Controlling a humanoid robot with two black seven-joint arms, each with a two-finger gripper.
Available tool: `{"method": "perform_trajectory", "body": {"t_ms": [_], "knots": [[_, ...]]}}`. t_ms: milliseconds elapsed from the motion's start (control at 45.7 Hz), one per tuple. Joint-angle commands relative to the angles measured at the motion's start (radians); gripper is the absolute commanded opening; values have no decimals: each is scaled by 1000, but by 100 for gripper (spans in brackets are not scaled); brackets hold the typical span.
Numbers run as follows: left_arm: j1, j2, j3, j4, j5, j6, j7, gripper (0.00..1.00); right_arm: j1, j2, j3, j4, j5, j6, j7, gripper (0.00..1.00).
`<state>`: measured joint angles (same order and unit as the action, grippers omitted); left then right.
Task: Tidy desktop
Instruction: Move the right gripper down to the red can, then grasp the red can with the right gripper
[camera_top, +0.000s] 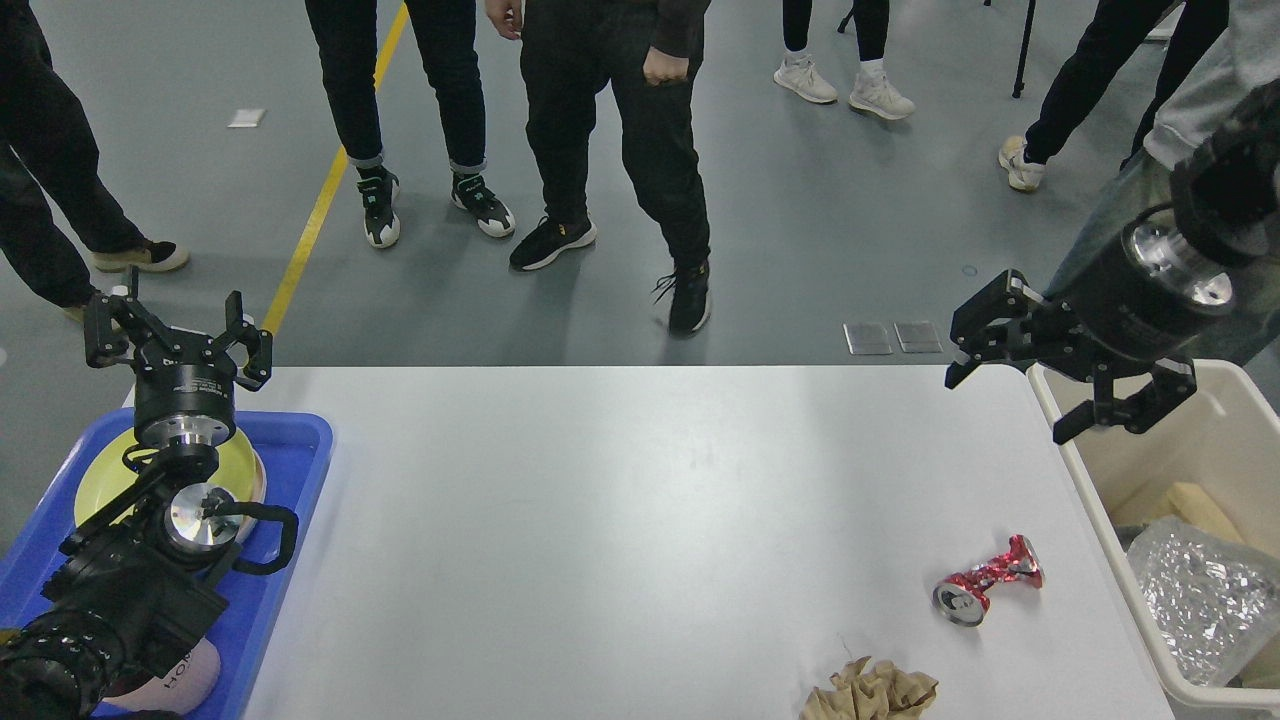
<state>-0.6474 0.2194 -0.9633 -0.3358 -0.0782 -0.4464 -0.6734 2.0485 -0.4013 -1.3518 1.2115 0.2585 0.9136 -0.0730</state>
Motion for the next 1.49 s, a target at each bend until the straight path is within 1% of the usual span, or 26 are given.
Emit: {"method": "perform_trajectory", "body": {"t_ms": [0,44,175,307,416,526,745,898,964,1117,1314,1467], "knots": [[0,0,0,0,0,0,0,96,-258,-11,29,-171,7,-44,1,100],[0,0,0,0,0,0,0,96,-341,-11,51,-229,7,-62,1,100],[0,0,0,0,0,0,0,96,-548,-13,140,-340,5,-137,-1,100],[0,0,0,0,0,0,0,96,-712,-13,243,-386,4,-219,-1,100],[0,0,0,0,0,0,0,96,-786,-13,298,-402,4,-260,-1,100],[0,0,0,0,0,0,0,96,-852,-2,335,-449,4,-292,-1,100],[0,0,0,0,0,0,0,96,-910,13,390,-510,4,-324,1,100],[0,0,0,0,0,0,0,96,-921,13,398,-512,4,-370,1,100],[0,0,0,0,0,0,0,96,-924,13,398,-510,4,-375,1,100],[0,0,0,0,0,0,0,96,-953,30,408,-506,4,-436,4,100],[0,0,0,-2,0,0,0,96,-976,24,499,-500,5,-427,2,100],[0,0,0,-2,0,0,0,96,-993,25,503,-504,4,-443,2,100]]}}
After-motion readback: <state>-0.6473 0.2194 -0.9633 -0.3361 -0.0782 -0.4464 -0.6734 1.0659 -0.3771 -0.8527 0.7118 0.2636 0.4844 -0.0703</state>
